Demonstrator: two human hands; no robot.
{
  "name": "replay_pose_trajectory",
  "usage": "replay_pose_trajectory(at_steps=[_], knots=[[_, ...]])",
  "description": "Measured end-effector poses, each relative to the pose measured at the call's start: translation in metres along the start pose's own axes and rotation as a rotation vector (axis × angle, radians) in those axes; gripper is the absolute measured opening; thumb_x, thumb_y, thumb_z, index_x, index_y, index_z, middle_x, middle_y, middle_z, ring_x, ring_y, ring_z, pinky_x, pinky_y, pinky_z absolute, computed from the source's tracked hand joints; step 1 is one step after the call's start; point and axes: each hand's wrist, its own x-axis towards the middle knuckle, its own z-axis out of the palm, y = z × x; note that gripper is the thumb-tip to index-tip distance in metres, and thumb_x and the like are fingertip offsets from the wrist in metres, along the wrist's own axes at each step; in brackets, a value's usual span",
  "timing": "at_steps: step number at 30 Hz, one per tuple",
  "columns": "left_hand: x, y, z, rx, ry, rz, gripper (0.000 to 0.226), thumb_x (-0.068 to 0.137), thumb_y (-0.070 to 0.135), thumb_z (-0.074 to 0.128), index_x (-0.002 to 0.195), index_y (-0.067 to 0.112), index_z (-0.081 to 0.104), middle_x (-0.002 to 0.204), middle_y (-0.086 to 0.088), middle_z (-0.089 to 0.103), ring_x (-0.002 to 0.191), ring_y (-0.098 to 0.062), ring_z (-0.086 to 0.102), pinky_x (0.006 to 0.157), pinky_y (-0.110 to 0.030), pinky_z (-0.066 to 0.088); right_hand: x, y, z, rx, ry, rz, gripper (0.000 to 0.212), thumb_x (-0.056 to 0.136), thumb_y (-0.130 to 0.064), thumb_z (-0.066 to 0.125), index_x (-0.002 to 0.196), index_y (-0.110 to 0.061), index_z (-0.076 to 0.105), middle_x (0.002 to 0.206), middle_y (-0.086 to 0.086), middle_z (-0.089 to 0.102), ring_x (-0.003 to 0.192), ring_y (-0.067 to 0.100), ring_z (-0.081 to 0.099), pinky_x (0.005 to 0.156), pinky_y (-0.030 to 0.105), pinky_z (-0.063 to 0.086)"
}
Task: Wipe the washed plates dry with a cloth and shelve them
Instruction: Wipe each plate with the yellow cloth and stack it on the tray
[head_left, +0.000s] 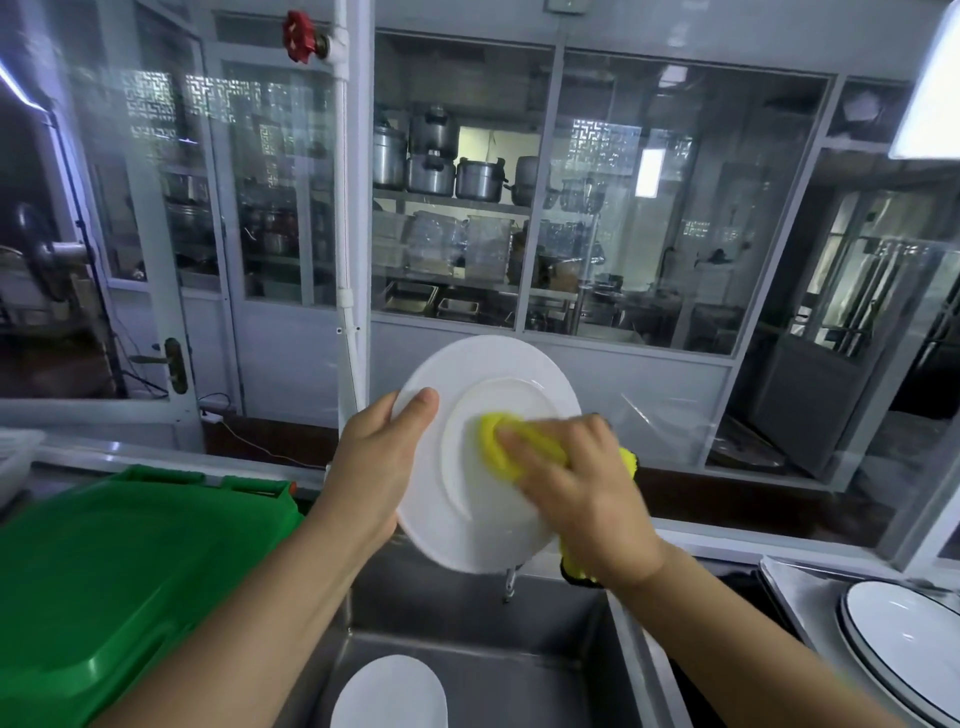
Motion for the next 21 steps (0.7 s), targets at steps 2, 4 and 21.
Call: replay_pose_trajectory(at_steps=[2, 4, 21], knots=[[-0.002, -0.002, 0.001, 0.030, -0.031, 0.015, 0.017, 0.090, 0.029, 0.062, 0.076, 0.025, 0.071, 0.085, -0.011, 0.072, 0.081, -0.026, 0.067, 0.083, -0.047, 0.053, 0.020, 0.007, -0.007, 0.021, 0.079, 0.164, 0.034, 0.099, -0.030, 0.046, 0.131, -0.022, 0.049, 0.116, 0.004, 0.044, 0.093, 0.027, 0.042, 0.081, 0.039, 0.041], [-0.005, -0.004, 0.007, 0.087, -0.095, 0.033, 0.012, 0.088, 0.032, 0.064, 0.081, 0.025, 0.071, 0.082, -0.010, 0.073, 0.079, -0.027, 0.069, 0.081, -0.048, 0.053, 0.042, 0.002, -0.009, 0.039, 0.053, 0.174, 0.038, 0.100, -0.038, 0.041, 0.132, -0.022, 0.053, 0.120, 0.005, 0.045, 0.099, 0.029, 0.045, 0.083, 0.041, 0.041], [-0.012, 0.020, 0.008, -0.023, 0.008, 0.265, 0.033, 0.095, 0.025, 0.052, 0.070, 0.035, 0.070, 0.071, 0.014, 0.070, 0.067, -0.003, 0.065, 0.062, -0.022, 0.052, 0.027, -0.008, 0.009, 0.927, 0.230, 1.035, 0.039, 0.099, -0.023, 0.050, 0.136, -0.033, 0.047, 0.121, -0.012, 0.063, 0.110, 0.003, 0.059, 0.093, 0.024, 0.049]])
